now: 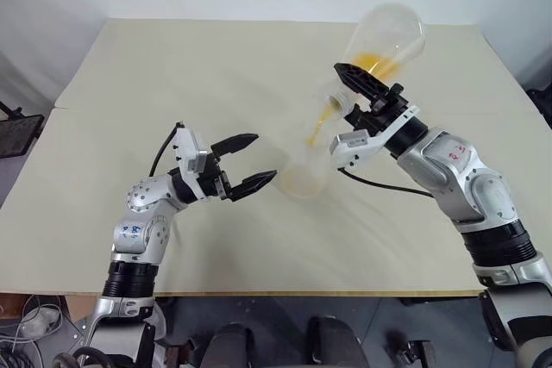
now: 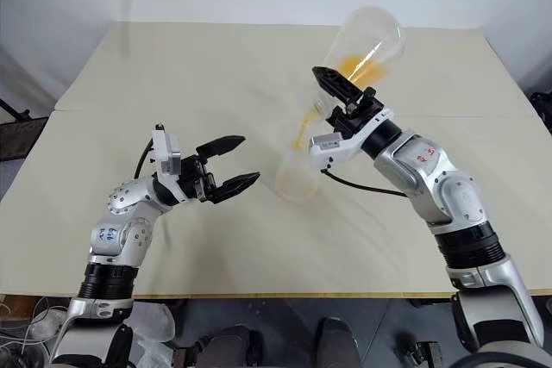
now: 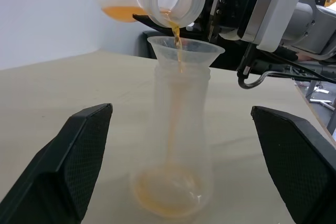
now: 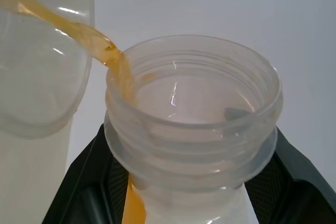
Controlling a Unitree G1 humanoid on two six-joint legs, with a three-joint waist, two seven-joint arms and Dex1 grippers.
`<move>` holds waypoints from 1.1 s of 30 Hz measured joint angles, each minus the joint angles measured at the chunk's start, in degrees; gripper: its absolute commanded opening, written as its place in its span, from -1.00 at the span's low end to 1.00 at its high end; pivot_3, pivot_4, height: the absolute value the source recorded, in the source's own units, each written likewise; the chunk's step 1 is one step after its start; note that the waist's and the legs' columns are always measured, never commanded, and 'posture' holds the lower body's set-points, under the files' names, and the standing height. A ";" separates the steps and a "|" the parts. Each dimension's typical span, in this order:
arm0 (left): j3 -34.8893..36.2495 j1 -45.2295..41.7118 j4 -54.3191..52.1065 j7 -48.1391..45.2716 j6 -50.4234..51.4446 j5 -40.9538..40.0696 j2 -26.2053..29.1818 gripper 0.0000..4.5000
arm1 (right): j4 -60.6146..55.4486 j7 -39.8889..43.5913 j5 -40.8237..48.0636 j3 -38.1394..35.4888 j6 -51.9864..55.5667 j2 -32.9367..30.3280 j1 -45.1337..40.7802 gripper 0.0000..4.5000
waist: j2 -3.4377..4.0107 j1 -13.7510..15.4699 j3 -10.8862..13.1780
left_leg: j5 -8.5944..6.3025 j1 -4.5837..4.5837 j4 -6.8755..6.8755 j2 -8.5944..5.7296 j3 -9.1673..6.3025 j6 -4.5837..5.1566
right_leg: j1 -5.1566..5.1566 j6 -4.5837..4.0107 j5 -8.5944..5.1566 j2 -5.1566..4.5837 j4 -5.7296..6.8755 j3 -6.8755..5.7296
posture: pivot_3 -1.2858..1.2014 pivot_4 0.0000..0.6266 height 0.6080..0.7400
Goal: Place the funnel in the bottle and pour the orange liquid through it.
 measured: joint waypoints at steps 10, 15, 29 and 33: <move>0.00 0.78 -0.01 0.71 -0.02 0.00 -0.22 1.00 | 0.19 -1.04 -1.71 0.00 -0.22 -0.11 -0.57 0.10 | 0.00 0.01 0.00 | 0.00 0.00 0.00 0.00 0.00 0.00 | 0.00 0.00 0.00 0.00 0.00 0.00 | 0.03 -0.52 1.00; 0.00 0.78 -0.01 0.86 -0.02 0.00 -0.23 1.00 | 0.35 -1.18 -2.00 0.00 -0.31 -0.11 -0.57 0.10 | 0.00 -0.02 0.00 | 0.00 0.00 0.00 0.00 0.00 0.00 | 0.00 0.00 0.00 0.00 0.00 0.00 | 0.03 -0.52 1.00; 0.00 0.78 -0.01 1.02 -0.07 0.00 -0.78 1.00 | 0.65 -2.34 -3.69 0.00 -1.13 -0.51 -0.58 0.10 | 0.00 -0.02 0.00 | 0.00 0.00 0.00 0.00 0.00 0.00 | 0.00 0.00 0.00 0.00 0.00 0.00 | 0.03 -0.52 1.00; 0.00 0.78 -0.01 1.08 -0.07 0.00 -0.91 1.00 | 0.65 -2.45 -4.17 0.00 -1.34 -0.51 -0.58 0.10 | 0.00 -0.01 0.00 | 0.00 0.00 0.00 0.00 0.00 0.00 | 0.00 0.00 0.00 0.00 0.00 0.00 | 0.03 -0.52 1.00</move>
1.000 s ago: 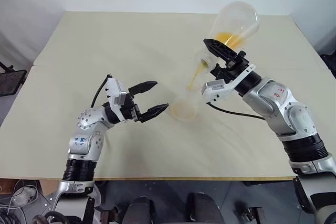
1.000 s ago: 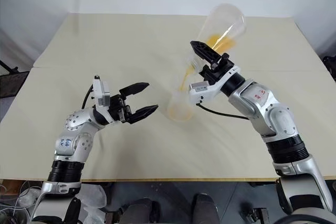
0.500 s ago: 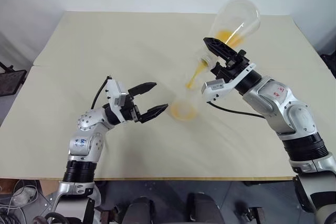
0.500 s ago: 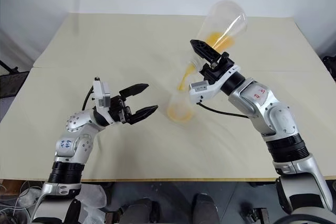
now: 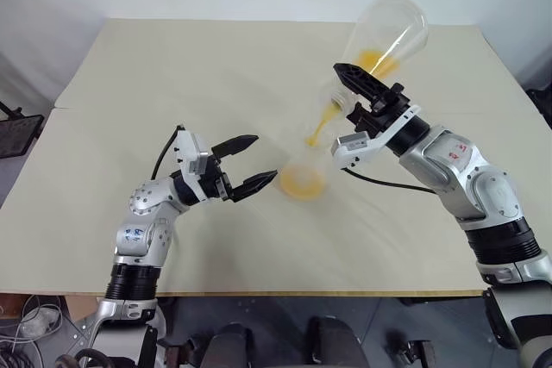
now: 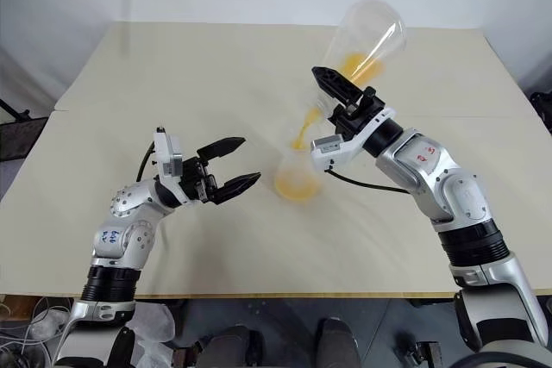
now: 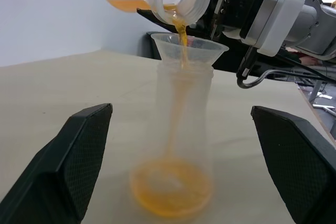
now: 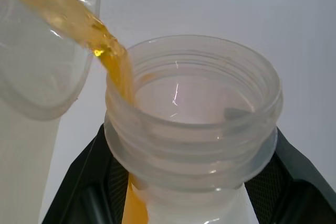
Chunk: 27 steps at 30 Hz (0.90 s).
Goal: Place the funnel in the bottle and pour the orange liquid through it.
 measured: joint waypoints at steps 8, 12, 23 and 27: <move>-0.02 -0.08 -0.37 0.09 0.02 0.00 -0.07 1.00 | 0.00 -1.12 -0.63 0.00 -0.14 0.00 -0.05 0.10 | 0.00 0.00 0.00 | 0.00 0.00 0.00 0.00 0.00 0.00 | 0.00 0.00 0.00 0.00 0.00 0.00 | 0.03 -0.52 1.00; -0.14 -0.40 -1.38 0.14 0.31 0.00 -0.05 1.00 | 0.00 -1.53 -0.81 0.00 -0.17 -0.03 -0.06 0.10 | 0.00 0.00 0.00 | 0.00 0.00 0.00 0.00 0.00 0.00 | 0.00 0.00 0.00 0.00 0.00 0.00 | 0.03 -0.52 1.00; -1.27 -1.57 -2.62 0.37 2.36 0.00 0.23 1.00 | 0.00 -2.91 -2.06 0.00 -0.16 -0.38 -0.30 0.10 | 0.00 -0.02 0.00 | 0.00 0.00 -0.01 0.00 0.00 0.00 | 0.00 0.00 0.00 0.00 0.00 0.00 | 0.03 -0.52 1.00; -1.30 -1.58 -2.68 0.43 2.51 0.00 0.23 1.00 | 0.00 -3.58 -2.64 0.00 -0.16 -0.40 -0.30 0.10 | 0.00 -0.03 0.00 | 0.00 0.00 -0.01 0.00 0.00 0.00 | 0.00 0.00 0.00 0.00 0.00 0.00 | 0.03 -0.52 1.00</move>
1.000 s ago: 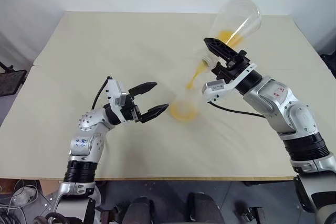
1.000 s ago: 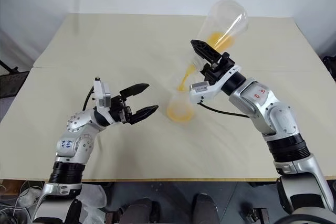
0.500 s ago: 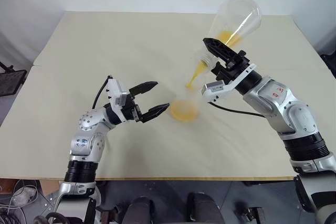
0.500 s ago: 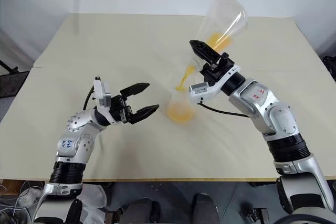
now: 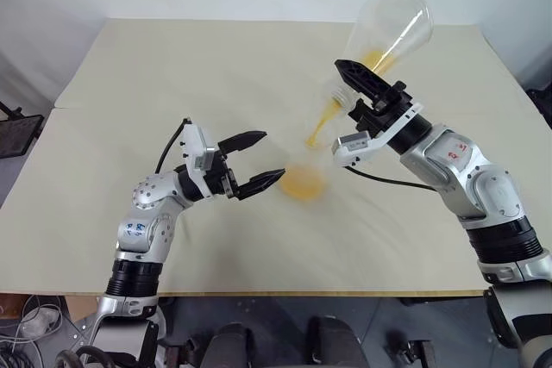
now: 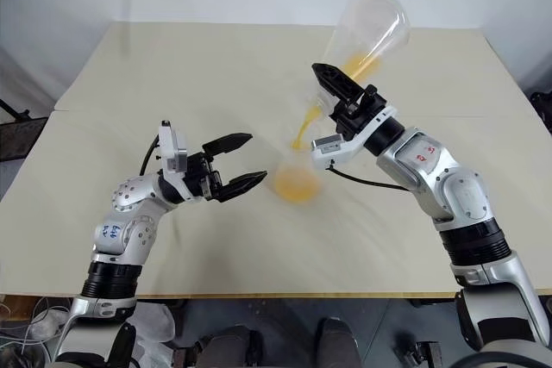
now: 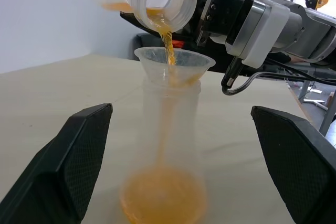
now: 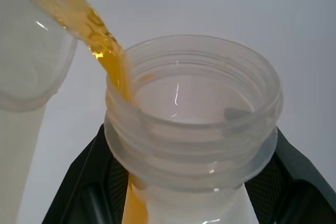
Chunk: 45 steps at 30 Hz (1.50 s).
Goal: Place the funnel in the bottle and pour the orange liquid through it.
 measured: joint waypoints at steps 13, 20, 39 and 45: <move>-0.53 -0.04 -0.02 0.64 0.05 0.00 -0.02 1.00 | 0.00 -0.80 -0.63 0.00 -0.92 -0.93 -0.04 0.10 | 0.00 0.00 0.00 | 0.00 0.00 0.00 0.00 0.00 0.00 | 0.00 0.00 0.00 0.00 0.00 0.01 | 0.03 -0.52 1.00; -0.54 -0.25 -0.01 0.92 -0.03 0.00 -0.06 1.00 | 0.01 -1.59 -1.38 0.00 -1.00 -0.93 -0.35 0.10 | 0.00 0.01 0.00 | 0.00 0.00 0.00 0.00 0.00 0.00 | 0.00 0.00 0.00 0.00 0.00 0.00 | 0.03 -0.52 1.00; -0.57 -1.30 0.00 1.05 -0.37 0.01 -0.30 1.00 | 0.08 -4.95 -2.78 0.01 -0.98 -0.93 -1.48 0.10 | 0.00 0.00 0.00 | 0.00 0.00 0.00 0.00 0.00 0.00 | 0.00 0.00 0.00 0.00 0.00 0.01 | 0.03 -0.52 1.00; -0.57 -1.30 0.00 1.19 -0.39 0.01 -0.30 1.00 | 0.08 -5.13 -3.08 0.05 -0.94 -0.91 -1.48 0.10 | 0.00 0.00 0.00 | 0.00 0.00 0.00 0.00 0.00 0.00 | 0.00 0.00 0.00 0.00 0.00 0.01 | 0.03 -0.52 1.00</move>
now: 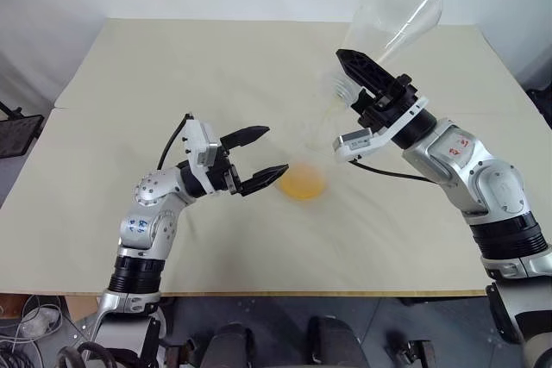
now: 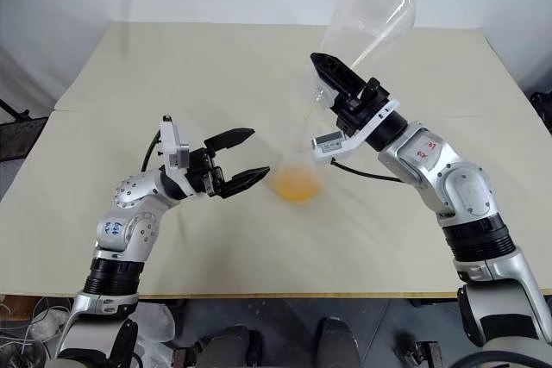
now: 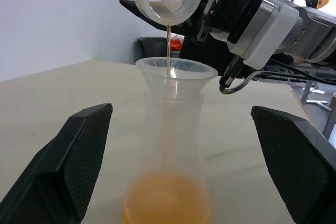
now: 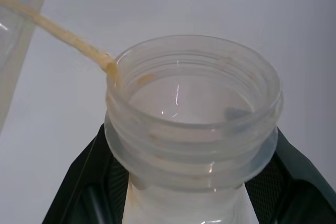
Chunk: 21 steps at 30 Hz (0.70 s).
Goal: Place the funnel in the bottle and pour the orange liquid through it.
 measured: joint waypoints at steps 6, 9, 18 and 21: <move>0.00 0.00 0.00 0.24 0.00 0.00 0.00 1.00 | 0.03 2.03 3.19 0.01 0.01 0.80 0.53 0.10 | 0.00 -0.01 0.00 | 0.00 0.00 0.00 0.00 0.00 0.00 | 0.00 0.00 0.00 0.00 0.00 -0.01 | 0.03 -0.52 1.00; 0.01 0.01 -0.01 0.30 0.00 0.00 0.07 1.00 | 0.02 4.24 6.12 0.01 0.14 1.64 1.91 0.10 | 0.00 0.02 0.00 | 0.00 0.00 0.00 -0.01 0.00 0.00 | 0.00 0.00 0.00 0.00 0.00 -0.01 | 0.03 -0.52 1.00; 0.08 0.02 -0.02 0.20 0.33 -0.02 0.77 1.00 | -4.18 17.09 29.74 -7.79 10.28 5.14 4.73 0.10 | 0.00 0.15 0.00 | 0.00 -0.02 0.01 -0.02 -0.06 0.00 | 0.01 0.00 0.00 -0.02 0.01 -0.02 | 0.03 -0.52 1.00; 0.06 0.01 -0.03 -0.16 0.49 -0.08 0.90 1.00 | -8.69 24.68 46.60 -14.06 20.87 7.93 6.18 0.10 | 0.00 0.13 0.00 | 0.00 0.00 -0.01 0.01 -0.09 0.00 | 0.03 0.00 0.00 0.01 0.01 -0.07 | 0.03 -0.52 1.00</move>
